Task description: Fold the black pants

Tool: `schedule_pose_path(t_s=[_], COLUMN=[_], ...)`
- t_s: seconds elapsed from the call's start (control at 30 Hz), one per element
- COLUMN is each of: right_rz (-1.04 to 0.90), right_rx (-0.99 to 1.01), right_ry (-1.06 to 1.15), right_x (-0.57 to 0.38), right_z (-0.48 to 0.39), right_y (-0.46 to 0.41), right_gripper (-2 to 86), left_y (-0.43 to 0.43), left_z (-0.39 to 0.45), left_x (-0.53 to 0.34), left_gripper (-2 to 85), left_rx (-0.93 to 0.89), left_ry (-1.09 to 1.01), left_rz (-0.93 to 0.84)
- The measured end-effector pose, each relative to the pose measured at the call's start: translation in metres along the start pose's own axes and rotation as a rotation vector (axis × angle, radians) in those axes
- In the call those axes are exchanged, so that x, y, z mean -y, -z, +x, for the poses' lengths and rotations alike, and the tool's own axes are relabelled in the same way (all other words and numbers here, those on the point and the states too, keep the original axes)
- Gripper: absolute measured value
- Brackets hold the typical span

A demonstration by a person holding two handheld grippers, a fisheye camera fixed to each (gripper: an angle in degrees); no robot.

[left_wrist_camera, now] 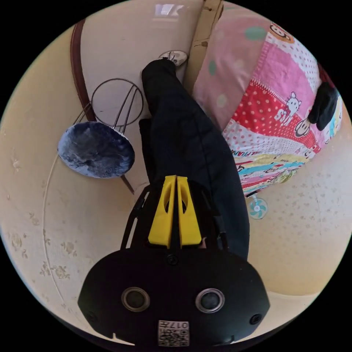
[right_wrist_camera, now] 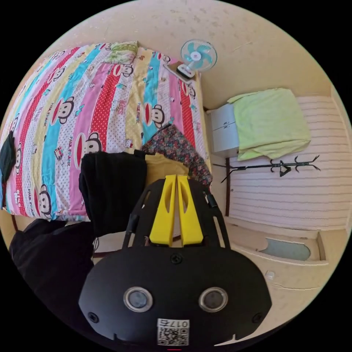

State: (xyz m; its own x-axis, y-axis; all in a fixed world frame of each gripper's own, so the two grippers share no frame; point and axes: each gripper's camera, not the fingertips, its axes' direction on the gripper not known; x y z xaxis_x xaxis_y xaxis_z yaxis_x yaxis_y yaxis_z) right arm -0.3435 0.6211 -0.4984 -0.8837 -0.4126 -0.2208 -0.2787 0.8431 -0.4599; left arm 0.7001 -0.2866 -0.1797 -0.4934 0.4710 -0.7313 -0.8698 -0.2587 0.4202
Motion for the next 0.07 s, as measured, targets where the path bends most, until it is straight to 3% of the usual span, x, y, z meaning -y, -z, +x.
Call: schedule_pose_path(t_s=[0.07], right_rz=[0.154], right_rx=[0.091], right_ry=[-0.040], right_x=[-0.015], right_z=[-0.010], right_y=[0.044], right_gripper=[0.5], left_y=[0.025], left_z=[0.010], left_x=[0.000], left_gripper=[-0.7], left_rx=[-0.045], left_ry=[-0.012], left_rz=[0.032])
